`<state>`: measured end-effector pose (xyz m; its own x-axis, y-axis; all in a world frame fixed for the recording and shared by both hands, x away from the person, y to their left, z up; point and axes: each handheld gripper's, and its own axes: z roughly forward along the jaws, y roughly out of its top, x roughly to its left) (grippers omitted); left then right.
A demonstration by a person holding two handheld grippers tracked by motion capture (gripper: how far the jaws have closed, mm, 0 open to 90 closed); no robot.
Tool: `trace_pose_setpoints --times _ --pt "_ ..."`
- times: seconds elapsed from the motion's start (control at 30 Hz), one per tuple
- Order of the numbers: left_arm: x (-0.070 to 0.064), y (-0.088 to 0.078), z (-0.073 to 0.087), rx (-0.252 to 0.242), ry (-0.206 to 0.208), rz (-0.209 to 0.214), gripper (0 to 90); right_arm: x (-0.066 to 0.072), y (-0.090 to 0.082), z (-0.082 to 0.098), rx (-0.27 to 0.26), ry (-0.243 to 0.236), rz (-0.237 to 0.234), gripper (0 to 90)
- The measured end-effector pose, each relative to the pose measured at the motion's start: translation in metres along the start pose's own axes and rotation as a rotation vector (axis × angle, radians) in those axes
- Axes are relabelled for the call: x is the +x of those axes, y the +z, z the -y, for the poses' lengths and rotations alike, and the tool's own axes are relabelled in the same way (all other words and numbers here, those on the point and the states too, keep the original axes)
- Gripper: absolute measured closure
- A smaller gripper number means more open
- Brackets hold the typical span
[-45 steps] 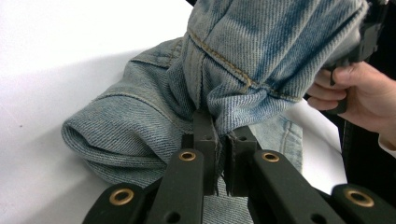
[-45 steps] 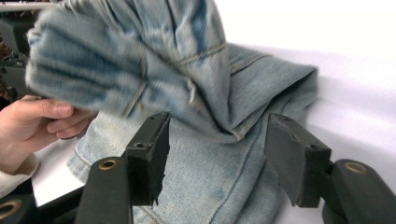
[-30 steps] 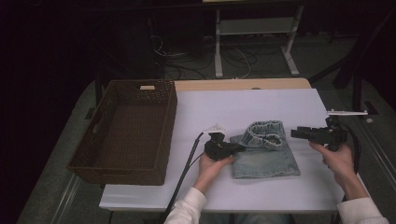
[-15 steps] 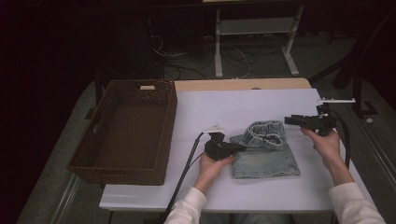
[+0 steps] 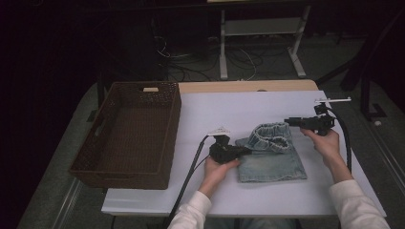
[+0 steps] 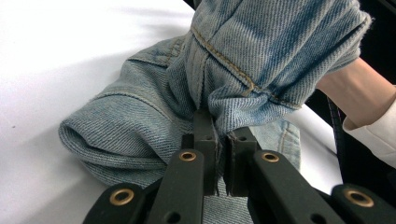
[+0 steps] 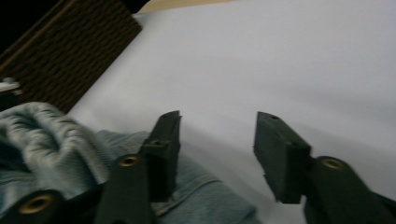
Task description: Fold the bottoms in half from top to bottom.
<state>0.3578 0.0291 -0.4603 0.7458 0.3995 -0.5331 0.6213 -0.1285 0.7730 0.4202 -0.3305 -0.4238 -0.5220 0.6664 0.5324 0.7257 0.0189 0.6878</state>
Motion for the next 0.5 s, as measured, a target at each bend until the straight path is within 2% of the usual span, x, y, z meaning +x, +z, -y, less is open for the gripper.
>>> trace_pose_setpoints --times 0.1,0.2,0.4,0.5 --pt "-0.001 0.0 0.0 0.0 0.001 -0.002 85.1 0.005 0.003 0.0 0.012 -0.017 -0.047 69.8" --pt "-0.001 0.0 0.0 0.002 0.003 -0.004 85.0 0.013 0.008 -0.002 0.041 -0.031 -0.078 76.4" --pt "-0.001 -0.001 0.0 0.006 0.012 -0.003 84.3 0.027 0.01 -0.003 0.055 -0.054 -0.158 81.0" --pt "-0.002 -0.001 -0.001 0.007 0.016 -0.008 83.9 0.033 0.009 -0.004 0.059 -0.069 -0.184 87.5"
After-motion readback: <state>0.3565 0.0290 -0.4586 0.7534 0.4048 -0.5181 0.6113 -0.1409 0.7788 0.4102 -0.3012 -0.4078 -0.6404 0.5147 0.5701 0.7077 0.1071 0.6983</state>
